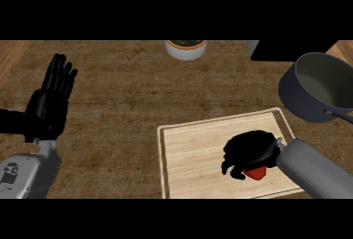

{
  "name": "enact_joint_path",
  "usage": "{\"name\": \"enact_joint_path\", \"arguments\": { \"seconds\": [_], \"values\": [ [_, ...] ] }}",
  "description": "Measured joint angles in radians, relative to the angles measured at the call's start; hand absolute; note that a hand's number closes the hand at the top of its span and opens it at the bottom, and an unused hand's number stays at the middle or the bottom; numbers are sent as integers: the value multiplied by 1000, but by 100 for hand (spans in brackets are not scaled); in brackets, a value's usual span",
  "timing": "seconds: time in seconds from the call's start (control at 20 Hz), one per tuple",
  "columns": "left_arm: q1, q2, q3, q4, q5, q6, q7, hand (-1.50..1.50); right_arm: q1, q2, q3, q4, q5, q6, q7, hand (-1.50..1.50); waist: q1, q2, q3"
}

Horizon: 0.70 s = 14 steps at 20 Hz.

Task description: Pick the bell pepper from the tray and place it in the pot

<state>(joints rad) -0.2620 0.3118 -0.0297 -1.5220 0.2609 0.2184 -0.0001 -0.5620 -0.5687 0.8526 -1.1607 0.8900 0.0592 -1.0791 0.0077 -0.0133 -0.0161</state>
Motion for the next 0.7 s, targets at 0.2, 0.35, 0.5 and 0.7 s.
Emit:
{"name": "enact_joint_path", "arguments": {
  "seconds": [0.2,0.35,0.5,0.7],
  "values": [
    [7,2,6,-17,-3,-6,7,0,17,-2,-6,-22,9,-20,-4,150,1,1,1],
    [0,3,21,11,-2,-16,-8,0,49,-24,-37,-73,-6,-42,-5,150,-7,2,2],
    [-8,-3,23,17,-4,-20,-4,0,74,-37,-87,-96,-39,-58,-4,150,-9,5,5],
    [-4,-6,22,4,-9,-16,4,0,68,-22,-212,-74,-147,-35,105,150,-8,11,11]
  ]
}}
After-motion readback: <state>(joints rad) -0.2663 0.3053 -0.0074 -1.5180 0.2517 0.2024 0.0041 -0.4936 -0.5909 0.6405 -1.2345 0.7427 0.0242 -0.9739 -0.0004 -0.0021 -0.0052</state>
